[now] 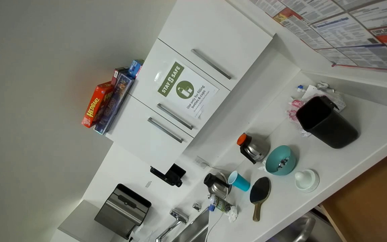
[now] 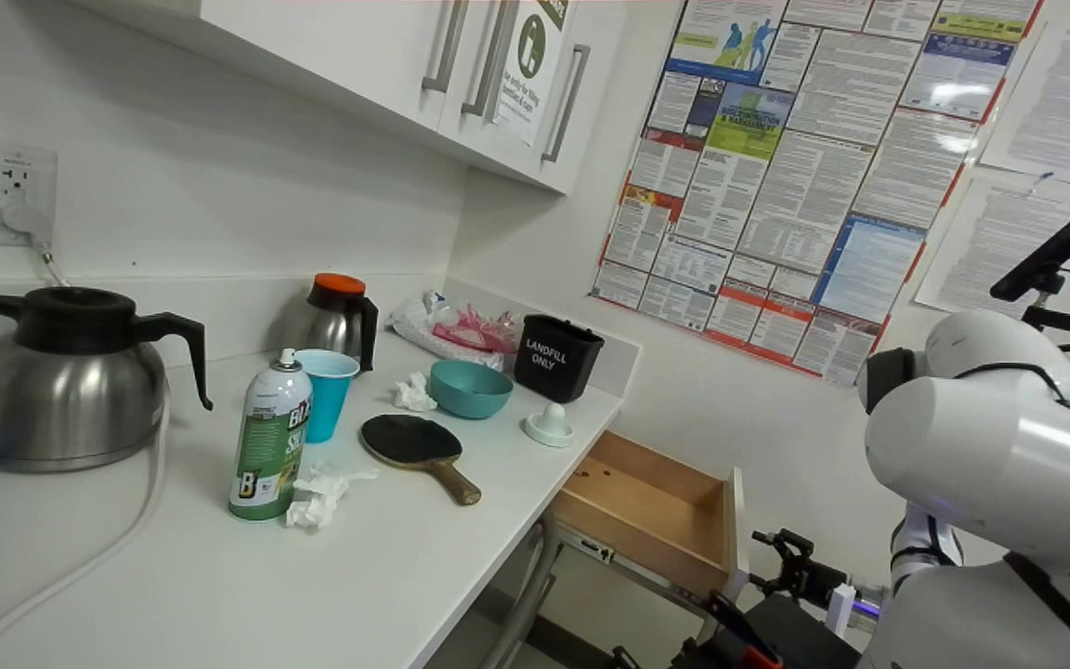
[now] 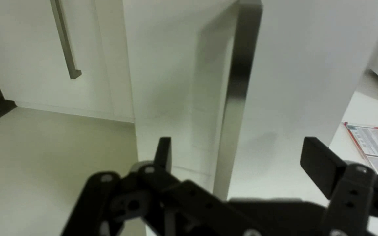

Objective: Open the drawer on the far right

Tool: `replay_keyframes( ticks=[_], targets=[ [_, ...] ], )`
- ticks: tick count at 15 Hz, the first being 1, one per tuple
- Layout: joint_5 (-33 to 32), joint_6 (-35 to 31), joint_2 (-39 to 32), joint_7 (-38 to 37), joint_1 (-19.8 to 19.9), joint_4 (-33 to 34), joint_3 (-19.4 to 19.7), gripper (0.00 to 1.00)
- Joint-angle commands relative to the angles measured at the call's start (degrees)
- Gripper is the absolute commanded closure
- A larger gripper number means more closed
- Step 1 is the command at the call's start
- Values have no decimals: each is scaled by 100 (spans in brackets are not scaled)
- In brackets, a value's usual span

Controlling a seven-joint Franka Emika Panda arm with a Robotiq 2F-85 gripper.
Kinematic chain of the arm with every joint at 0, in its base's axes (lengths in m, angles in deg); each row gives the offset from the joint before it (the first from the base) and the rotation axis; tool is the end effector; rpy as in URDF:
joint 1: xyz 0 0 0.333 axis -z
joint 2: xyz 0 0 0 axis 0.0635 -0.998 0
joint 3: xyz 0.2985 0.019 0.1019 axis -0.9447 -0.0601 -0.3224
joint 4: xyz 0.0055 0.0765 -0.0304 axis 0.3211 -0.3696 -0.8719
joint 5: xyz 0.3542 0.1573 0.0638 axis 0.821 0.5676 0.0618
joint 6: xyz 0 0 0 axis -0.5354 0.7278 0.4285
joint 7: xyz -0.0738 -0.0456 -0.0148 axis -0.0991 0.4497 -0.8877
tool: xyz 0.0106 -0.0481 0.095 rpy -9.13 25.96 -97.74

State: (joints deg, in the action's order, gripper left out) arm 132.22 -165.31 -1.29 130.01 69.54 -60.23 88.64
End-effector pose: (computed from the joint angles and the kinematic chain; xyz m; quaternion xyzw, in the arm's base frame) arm 0.1320 -0.5180 -0.0773 -0.6271 0.4508 -0.4214 0.4753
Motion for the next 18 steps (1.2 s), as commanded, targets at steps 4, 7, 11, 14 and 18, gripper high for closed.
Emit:
replay_keyframes(
  ticks=[4, 7, 11, 14, 18],
  targets=[
    [-97, -168, 1767, 502, -377, -2122, 302, 0],
    [-221, -367, 2528, 323, -718, -2798, 643, 0],
    [-1005, -820, 3615, 25, -1367, -3517, 1205, 0],
    [-1397, -1624, 4485, -393, -1930, -3989, 1529, 0],
    [-1640, -3060, 5509, -1079, -2665, -4431, 1689, 0]
  ],
)
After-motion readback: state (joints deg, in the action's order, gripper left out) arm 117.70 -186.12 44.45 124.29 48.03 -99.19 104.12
